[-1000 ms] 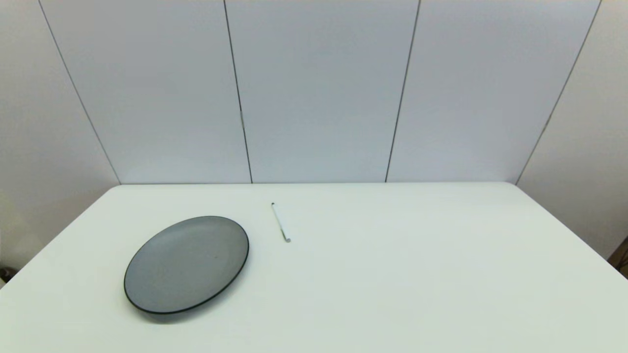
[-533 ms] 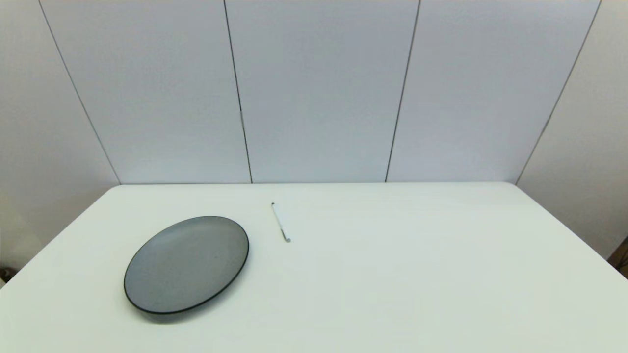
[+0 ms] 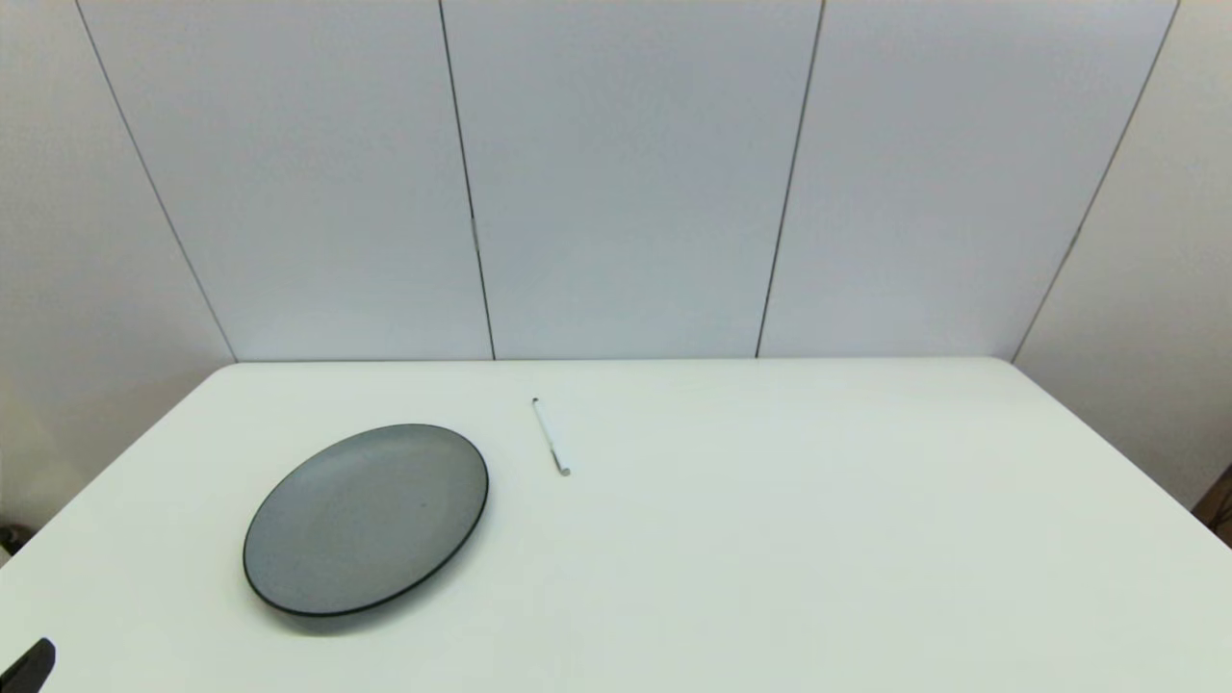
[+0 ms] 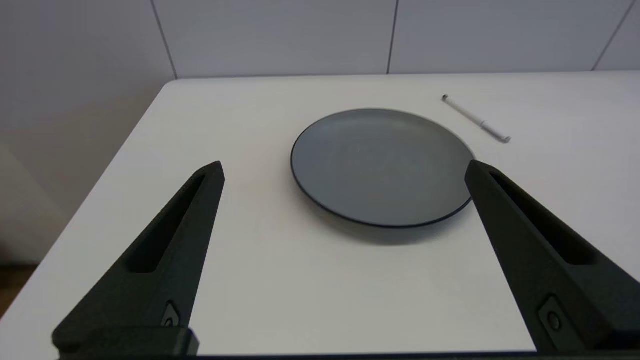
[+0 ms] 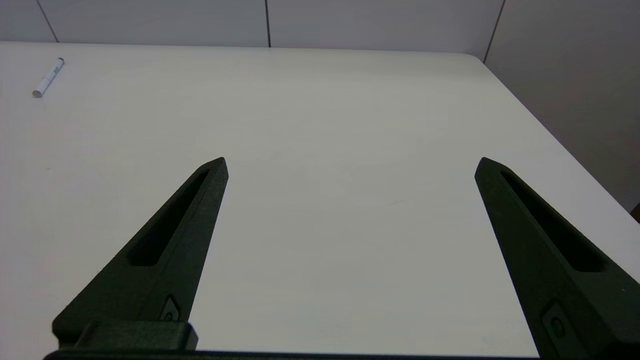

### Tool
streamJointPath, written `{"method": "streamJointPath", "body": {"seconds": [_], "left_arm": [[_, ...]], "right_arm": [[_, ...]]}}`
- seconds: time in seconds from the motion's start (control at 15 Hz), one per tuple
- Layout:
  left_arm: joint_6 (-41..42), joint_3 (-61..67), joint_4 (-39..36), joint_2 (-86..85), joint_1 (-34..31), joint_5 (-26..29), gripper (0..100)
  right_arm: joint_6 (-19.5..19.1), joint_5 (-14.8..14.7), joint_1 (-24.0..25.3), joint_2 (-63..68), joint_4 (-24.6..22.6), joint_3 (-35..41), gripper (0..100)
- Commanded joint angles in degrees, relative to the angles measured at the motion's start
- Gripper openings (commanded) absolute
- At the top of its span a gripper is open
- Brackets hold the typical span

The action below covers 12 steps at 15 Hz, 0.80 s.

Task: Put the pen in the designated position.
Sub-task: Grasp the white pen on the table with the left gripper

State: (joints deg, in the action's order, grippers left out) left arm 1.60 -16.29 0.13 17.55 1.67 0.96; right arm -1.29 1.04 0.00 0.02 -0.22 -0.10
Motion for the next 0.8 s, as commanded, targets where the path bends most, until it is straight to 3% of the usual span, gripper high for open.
{"method": "streamJointPath", "body": {"seconds": [0.07, 0.6, 0.8], "left_arm": [[-0.1, -9.1, 1.4, 10.1, 3.0, 0.0, 100], [4.4, -24.7, 1.4, 28.9, 5.0, -0.3, 100], [5.5, -31.2, 2.4, 34.3, 9.0, -0.1, 100]], "right_arm": [[0.0, 0.0, 0.0, 0.1, 0.0, 0.0, 100], [0.0, 0.0, 0.0, 0.1, -0.1, 0.0, 100], [0.0, 0.0, 0.0, 0.0, 0.0, 0.0, 100]]}}
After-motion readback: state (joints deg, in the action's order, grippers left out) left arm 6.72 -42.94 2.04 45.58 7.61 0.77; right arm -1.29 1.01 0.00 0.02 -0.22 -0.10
